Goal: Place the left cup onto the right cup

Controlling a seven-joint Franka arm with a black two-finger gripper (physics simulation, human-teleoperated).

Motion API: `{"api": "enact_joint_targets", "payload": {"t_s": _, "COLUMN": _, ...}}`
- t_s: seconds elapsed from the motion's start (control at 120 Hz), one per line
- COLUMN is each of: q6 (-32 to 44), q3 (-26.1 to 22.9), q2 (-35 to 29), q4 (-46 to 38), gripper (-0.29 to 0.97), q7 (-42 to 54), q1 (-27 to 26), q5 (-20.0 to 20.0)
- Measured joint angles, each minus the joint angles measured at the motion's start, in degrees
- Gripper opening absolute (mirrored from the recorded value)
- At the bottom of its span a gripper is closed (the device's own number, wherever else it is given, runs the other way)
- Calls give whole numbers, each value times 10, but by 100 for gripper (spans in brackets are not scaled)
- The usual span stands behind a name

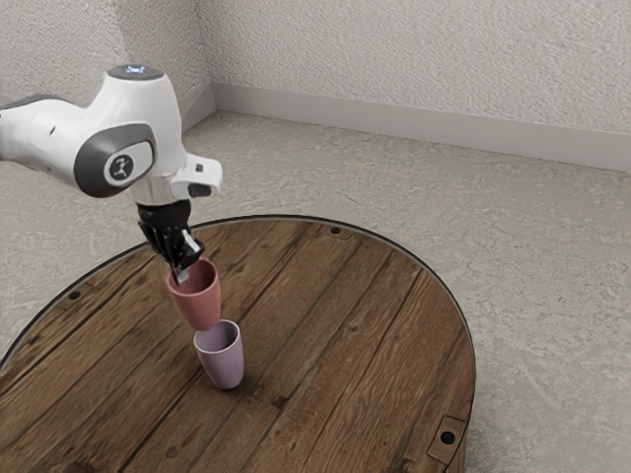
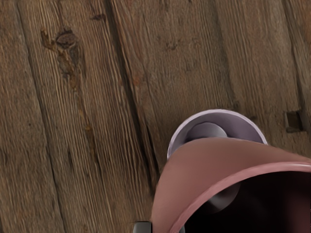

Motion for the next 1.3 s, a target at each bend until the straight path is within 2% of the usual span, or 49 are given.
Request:
{"api": "enact_joint_targets", "payload": {"t_s": 0.467, "q6": 7, "q3": -10, "q2": 32, "q4": 5, "gripper": -11, "q7": -2, "q1": -9, "q5": -3}}
{"api": "enact_joint_targets", "payload": {"t_s": 1.3, "q6": 9, "q3": -10, "q2": 38, "q4": 1, "gripper": -11, "q7": -3, "q1": -1, "q5": -4}}
